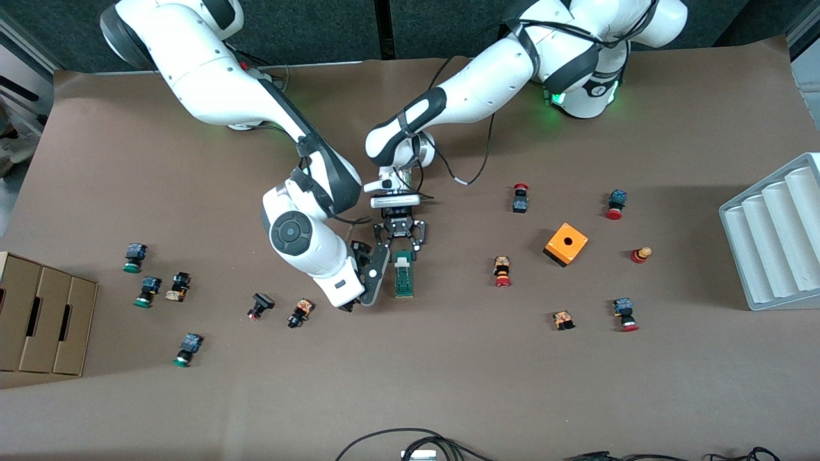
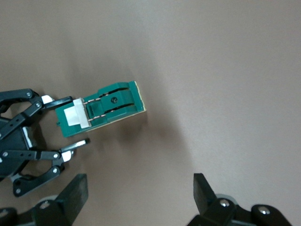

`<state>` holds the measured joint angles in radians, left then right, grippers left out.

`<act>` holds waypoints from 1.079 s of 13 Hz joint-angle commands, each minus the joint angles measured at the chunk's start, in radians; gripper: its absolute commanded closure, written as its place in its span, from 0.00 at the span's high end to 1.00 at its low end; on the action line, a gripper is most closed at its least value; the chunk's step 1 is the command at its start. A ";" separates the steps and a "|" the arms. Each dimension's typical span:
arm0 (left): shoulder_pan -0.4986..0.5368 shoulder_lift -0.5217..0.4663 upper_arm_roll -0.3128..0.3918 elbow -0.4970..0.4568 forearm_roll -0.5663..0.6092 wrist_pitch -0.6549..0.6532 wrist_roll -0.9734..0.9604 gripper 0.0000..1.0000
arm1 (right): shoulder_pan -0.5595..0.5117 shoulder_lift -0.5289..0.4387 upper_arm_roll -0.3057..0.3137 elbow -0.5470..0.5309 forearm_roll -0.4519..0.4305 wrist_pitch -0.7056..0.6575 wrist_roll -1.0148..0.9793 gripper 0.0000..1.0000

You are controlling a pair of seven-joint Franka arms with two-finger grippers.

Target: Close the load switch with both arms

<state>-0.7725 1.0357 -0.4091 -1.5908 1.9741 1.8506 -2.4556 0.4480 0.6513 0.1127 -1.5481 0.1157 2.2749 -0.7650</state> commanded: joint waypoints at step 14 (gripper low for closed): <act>-0.019 0.012 0.012 0.014 0.011 -0.014 -0.002 0.68 | 0.139 0.076 -0.022 -0.007 -0.013 0.116 0.138 1.00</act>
<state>-0.7744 1.0358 -0.4073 -1.5908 1.9742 1.8499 -2.4556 0.5739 0.7153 0.1048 -1.5504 0.1157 2.3520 -0.6442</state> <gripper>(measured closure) 0.322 0.000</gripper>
